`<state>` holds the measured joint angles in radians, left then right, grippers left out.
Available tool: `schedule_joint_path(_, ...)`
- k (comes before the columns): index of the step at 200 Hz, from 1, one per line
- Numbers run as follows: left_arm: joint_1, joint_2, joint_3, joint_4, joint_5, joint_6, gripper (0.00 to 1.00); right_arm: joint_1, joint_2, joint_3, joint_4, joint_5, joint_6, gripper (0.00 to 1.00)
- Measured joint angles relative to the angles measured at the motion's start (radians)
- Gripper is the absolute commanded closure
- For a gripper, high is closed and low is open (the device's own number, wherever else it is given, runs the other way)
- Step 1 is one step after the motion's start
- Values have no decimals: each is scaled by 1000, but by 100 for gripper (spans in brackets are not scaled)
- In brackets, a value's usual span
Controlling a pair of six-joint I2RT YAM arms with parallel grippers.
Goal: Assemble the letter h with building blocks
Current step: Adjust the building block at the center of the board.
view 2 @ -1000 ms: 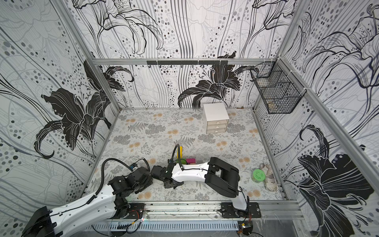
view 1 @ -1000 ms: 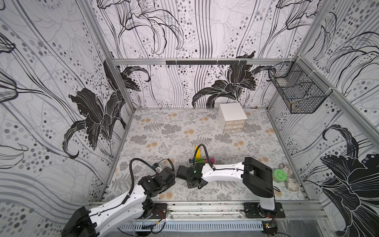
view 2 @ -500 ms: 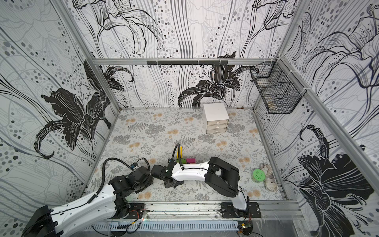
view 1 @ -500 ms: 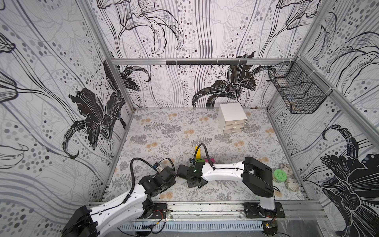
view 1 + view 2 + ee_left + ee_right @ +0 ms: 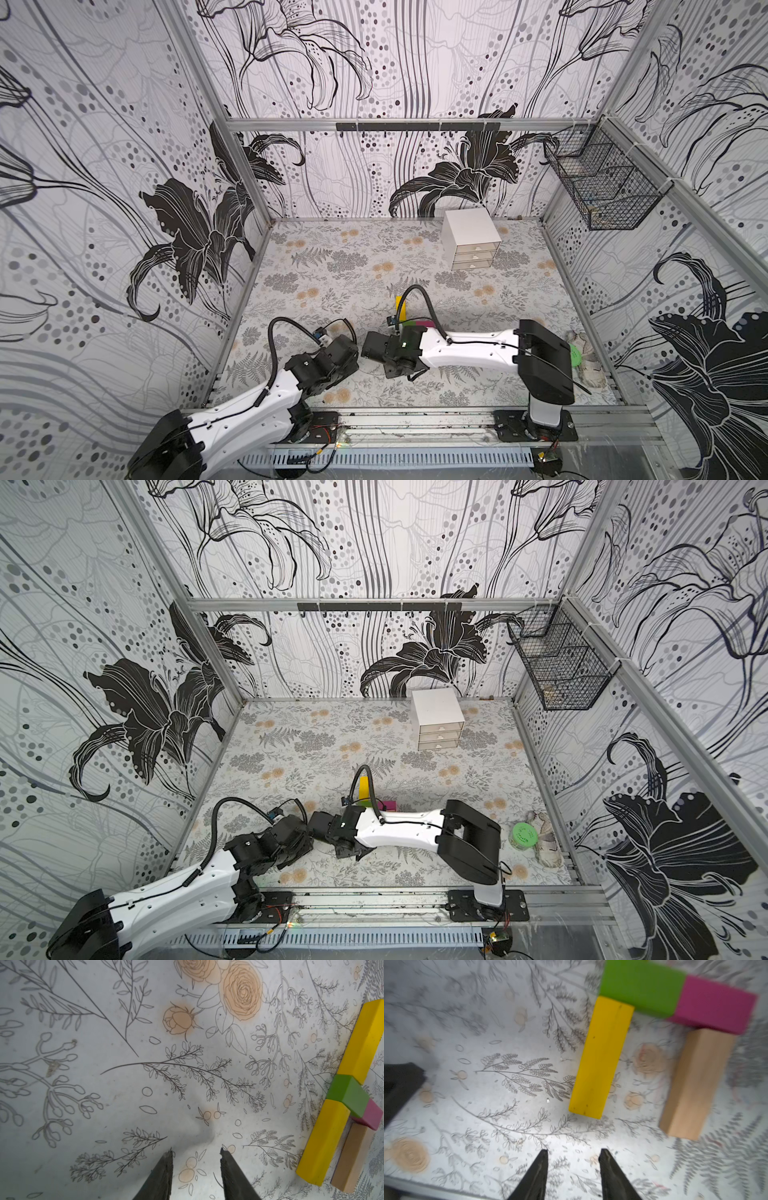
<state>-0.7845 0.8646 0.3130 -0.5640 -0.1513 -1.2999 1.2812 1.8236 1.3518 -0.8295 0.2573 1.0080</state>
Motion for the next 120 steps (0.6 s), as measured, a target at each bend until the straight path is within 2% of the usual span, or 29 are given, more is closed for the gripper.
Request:
schedule_joint_path(13,0,6,2,8,3,5,59,-30,-71,-13,-33,23,-3,38)
schedule_joint_path(45,0,10,4,16,5,10,59,-189,-178,-112,-78,54,-27,25)
schedule_joint_path(81,0,11,4,18,6,11,59,-305,-145,-164,-79,48,-89,22)
schedule_joint_path(120,0,23,8,22,7,13,59,-347,-29,-161,-31,24,-139,23)
